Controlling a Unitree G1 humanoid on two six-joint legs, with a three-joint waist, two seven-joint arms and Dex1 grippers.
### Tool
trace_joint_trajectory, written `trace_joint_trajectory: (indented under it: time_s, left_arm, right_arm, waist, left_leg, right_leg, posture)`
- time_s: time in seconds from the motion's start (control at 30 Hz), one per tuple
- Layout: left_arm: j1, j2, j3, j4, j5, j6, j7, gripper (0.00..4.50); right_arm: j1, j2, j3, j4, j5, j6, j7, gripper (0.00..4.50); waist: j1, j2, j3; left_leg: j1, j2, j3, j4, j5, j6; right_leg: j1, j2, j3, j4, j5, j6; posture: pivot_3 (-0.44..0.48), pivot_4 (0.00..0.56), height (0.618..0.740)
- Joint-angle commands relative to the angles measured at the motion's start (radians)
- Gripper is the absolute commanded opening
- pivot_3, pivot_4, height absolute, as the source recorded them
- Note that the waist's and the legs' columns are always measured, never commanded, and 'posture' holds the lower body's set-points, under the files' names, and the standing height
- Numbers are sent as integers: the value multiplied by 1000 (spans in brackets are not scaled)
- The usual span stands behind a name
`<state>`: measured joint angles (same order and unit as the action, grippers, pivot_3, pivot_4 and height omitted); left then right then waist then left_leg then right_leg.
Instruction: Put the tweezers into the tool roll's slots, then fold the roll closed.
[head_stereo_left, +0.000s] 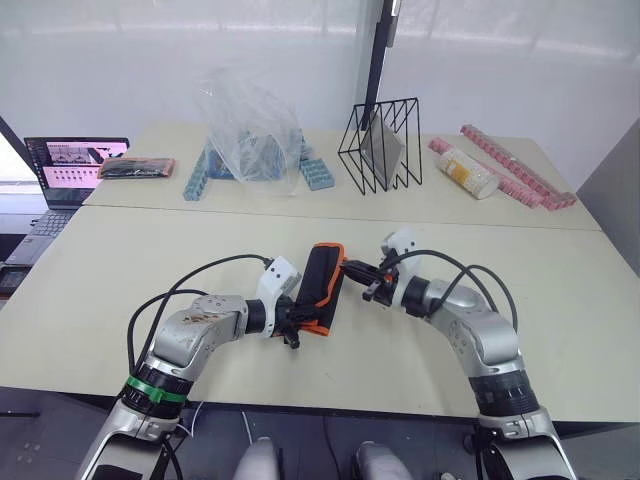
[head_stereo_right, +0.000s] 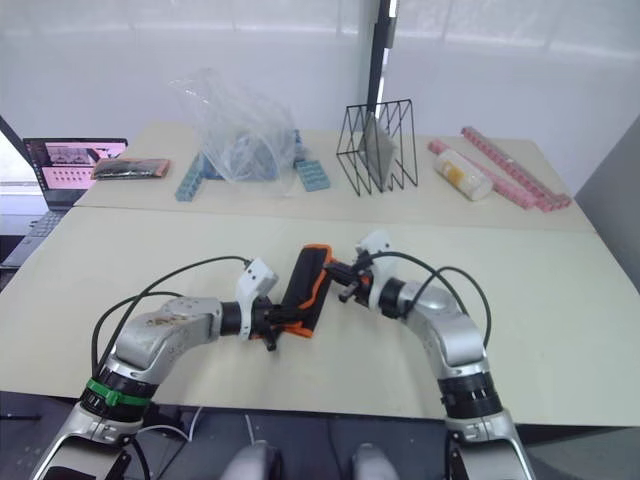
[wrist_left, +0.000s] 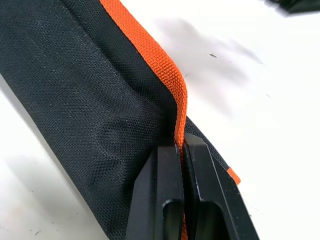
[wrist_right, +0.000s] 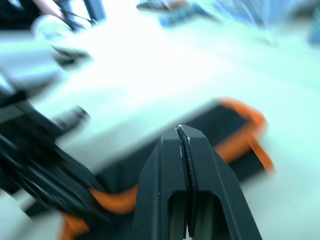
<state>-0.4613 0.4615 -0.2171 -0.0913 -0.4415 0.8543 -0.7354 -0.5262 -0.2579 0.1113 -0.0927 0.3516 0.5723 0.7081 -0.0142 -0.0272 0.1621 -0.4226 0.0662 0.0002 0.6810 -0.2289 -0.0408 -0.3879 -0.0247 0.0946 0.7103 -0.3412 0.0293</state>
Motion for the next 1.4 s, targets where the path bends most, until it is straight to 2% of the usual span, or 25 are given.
trace_joint_trajectory:
  time_s: [0.03,0.23,0.47,0.5,0.57,0.7,0.9,0.97,1.0,1.1,1.2,1.4]
  left_arm:
    - [7,-7,-31,41,47,30,36,37]
    - [11,-9,-26,27,57,33,39,37]
    - [15,-7,-1,4,48,6,29,37]
    - [18,-3,8,-7,40,-3,20,501]
    - [26,12,26,-37,21,-13,-5,932]
    - [29,56,74,-99,-6,-41,-42,2275]
    - [3,107,223,-121,-147,-64,-155,4241]
    - [-7,109,233,-89,-147,-84,-173,4241]
    - [-18,97,239,-60,-137,-102,-167,4076]
    - [-38,76,224,-12,-124,-142,-192,3169]
    - [-47,60,170,24,-88,-197,-233,2080]
    - [-42,46,44,159,51,-368,-295,174]
  right_arm:
    - [-20,31,66,17,-48,-26,-29,0]
    - [-22,22,108,240,-161,-15,-107,0]
    - [-5,11,131,288,-171,0,-77,0]
    - [-5,13,131,291,-171,-1,-77,0]
    - [-7,17,133,297,-173,-3,-76,0]
    - [-5,20,139,299,-177,-3,-75,0]
    - [-3,16,144,305,-184,-8,-74,0]
    - [-5,16,145,309,-186,-9,-75,0]
    - [-6,17,146,310,-187,-9,-75,0]
    - [-8,20,148,309,-188,-8,-75,0]
    - [-9,19,149,306,-188,-5,-76,0]
    - [-7,14,148,291,-187,2,-77,0]
  waist:
    - [4,0,0]
    - [6,1,0]
    - [4,2,-1]
    - [4,2,-1]
    - [2,2,-1]
    - [-4,2,-1]
    - [-5,2,-1]
    - [-3,2,-1]
    - [-3,2,-1]
    - [-4,2,-1]
    - [-5,2,-1]
    - [-5,2,-1]
  left_leg:
    - [0,0,0,0,0,0]
    - [-1,-2,-1,1,0,0]
    - [0,-2,-1,0,1,1]
    - [0,-1,-1,0,1,1]
    - [0,-1,-2,0,1,1]
    - [0,-1,-2,0,1,1]
    - [0,0,-1,-1,1,1]
    - [0,0,-1,-1,1,1]
    - [0,0,-1,-1,1,1]
    - [0,0,-1,-1,1,1]
    - [0,0,-1,-1,1,1]
    - [-1,0,-1,-1,1,1]
  right_leg:
    - [0,0,0,0,0,0]
    - [0,-1,0,-1,0,1]
    - [2,-1,0,-1,0,1]
    - [2,0,0,-1,0,1]
    - [2,0,0,-1,0,1]
    - [1,0,0,-1,0,1]
    - [0,1,0,-1,0,1]
    - [1,1,0,-1,0,1]
    - [1,1,0,-1,0,1]
    - [1,1,0,-2,0,1]
    - [0,1,0,-2,0,1]
    - [0,1,0,-2,0,1]
  posture:
    - [0,150,689]
    - [0,150,689]
    - [0,150,689]
    - [0,150,689]
    - [0,150,689]
    - [0,150,689]
    - [0,150,689]
    - [0,150,689]
    - [0,150,689]
    - [0,150,689]
    - [0,150,689]
    - [0,150,689]
